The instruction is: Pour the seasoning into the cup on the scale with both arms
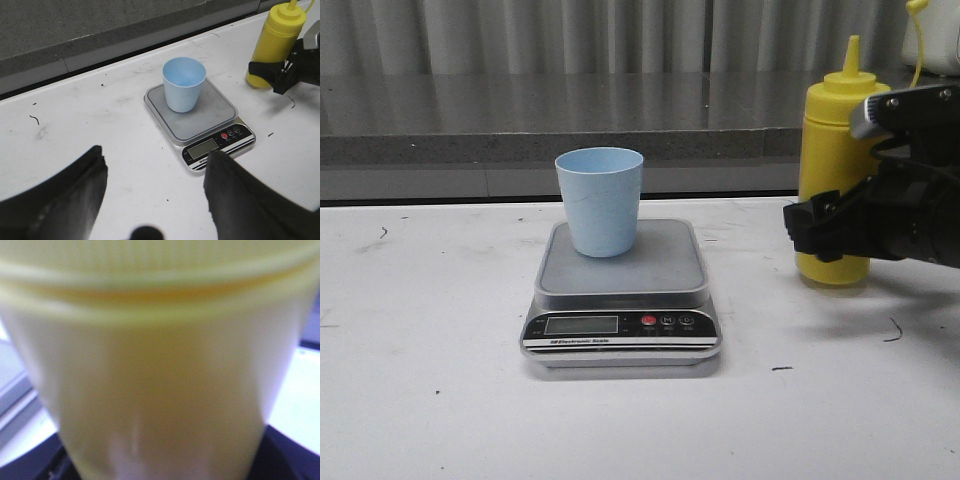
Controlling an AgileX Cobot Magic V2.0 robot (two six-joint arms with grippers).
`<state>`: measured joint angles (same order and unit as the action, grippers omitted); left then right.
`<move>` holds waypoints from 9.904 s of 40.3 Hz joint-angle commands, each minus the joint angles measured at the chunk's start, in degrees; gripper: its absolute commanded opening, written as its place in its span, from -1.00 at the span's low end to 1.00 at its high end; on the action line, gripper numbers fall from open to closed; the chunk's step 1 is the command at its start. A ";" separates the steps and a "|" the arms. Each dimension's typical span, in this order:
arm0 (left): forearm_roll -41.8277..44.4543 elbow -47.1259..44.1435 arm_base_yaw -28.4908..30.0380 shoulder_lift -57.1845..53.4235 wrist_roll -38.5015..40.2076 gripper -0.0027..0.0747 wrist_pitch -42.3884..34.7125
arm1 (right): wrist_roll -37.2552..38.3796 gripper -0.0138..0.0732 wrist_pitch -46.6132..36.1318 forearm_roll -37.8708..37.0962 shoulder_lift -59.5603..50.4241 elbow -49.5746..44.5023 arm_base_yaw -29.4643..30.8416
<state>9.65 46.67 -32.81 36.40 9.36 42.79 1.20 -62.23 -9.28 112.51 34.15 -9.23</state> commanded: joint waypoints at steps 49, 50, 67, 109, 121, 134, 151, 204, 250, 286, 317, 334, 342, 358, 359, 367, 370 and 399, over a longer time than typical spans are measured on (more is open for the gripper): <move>-0.08 1.46 -0.30 -0.01 0.10 0.16 -4.41 | 6.24 0.69 22.20 2.20 -36.48 -13.31 -2.26; -0.08 1.46 -0.30 -0.01 0.10 0.16 -4.41 | 6.69 0.69 25.34 2.26 -39.52 -13.24 -2.54; -0.08 1.46 -0.30 -0.01 0.10 0.16 -4.41 | 1.87 0.45 83.15 6.23 -76.16 -2.16 -8.35; -0.08 1.46 -0.30 -0.01 0.10 0.16 -4.41 | 1.43 0.44 99.23 6.87 -92.42 -1.34 -8.35; -0.08 1.46 -0.30 -0.01 0.10 0.16 -4.41 | -0.76 0.44 99.07 6.27 -92.42 -1.34 -8.35; -0.08 1.46 -0.30 -0.01 0.10 0.16 -5.03 | -1.20 0.43 99.07 4.18 -92.42 -1.34 -8.35; -0.08 1.46 -0.30 -0.01 0.10 0.14 -5.39 | -1.20 -0.79 97.70 2.81 -92.42 -1.34 -8.35; -9.07 -17.34 22.83 -15.41 0.10 -0.98 -19.79 | -1.20 -0.95 96.49 2.81 -92.42 -1.34 -8.35; -9.65 -48.09 32.95 -37.85 0.10 -0.98 -47.63 | -1.20 -0.95 96.49 2.81 -92.42 -1.34 -8.35; -8.35 -48.09 32.95 -37.97 -3.04 -0.98 -47.72 | -1.20 -0.95 96.49 2.81 -92.42 -1.34 -8.35; -8.35 -48.09 32.95 -37.97 -3.04 -0.98 -47.72 | -1.20 -0.95 92.69 6.57 -100.54 -9.70 -1.41; -8.35 -48.09 32.95 -37.97 -3.04 -0.98 -47.72 | -1.20 -0.95 68.20 9.28 -112.56 -30.19 8.06; -8.35 -48.09 32.95 -37.97 -3.04 -0.98 -47.72 | -0.90 -0.95 60.48 9.28 -114.18 -35.64 8.06; -8.35 -48.09 32.95 -37.97 -3.04 -0.98 -47.72 | 0.13 -0.95 61.83 9.28 -114.18 -35.51 8.06; -8.35 -48.09 32.95 -37.97 -3.04 -0.98 -47.72 | 0.13 -0.95 61.83 9.28 -114.18 -35.51 8.06; -8.35 -48.09 32.95 -37.97 -3.04 -0.98 -47.72 | 0.13 -0.95 61.78 9.28 -114.18 -35.51 8.06; -8.35 -48.09 32.95 -37.97 -3.04 -0.98 -47.72 | 0.13 -0.95 61.78 9.28 -114.18 -35.51 8.06; -8.35 -48.09 32.95 -37.97 -3.04 -0.98 -47.72 | 0.13 -0.95 61.83 9.28 -114.13 -35.51 8.06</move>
<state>1.32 -0.45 0.05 -0.17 6.29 0.00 1.37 4.10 0.00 -0.53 -1.53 -1.50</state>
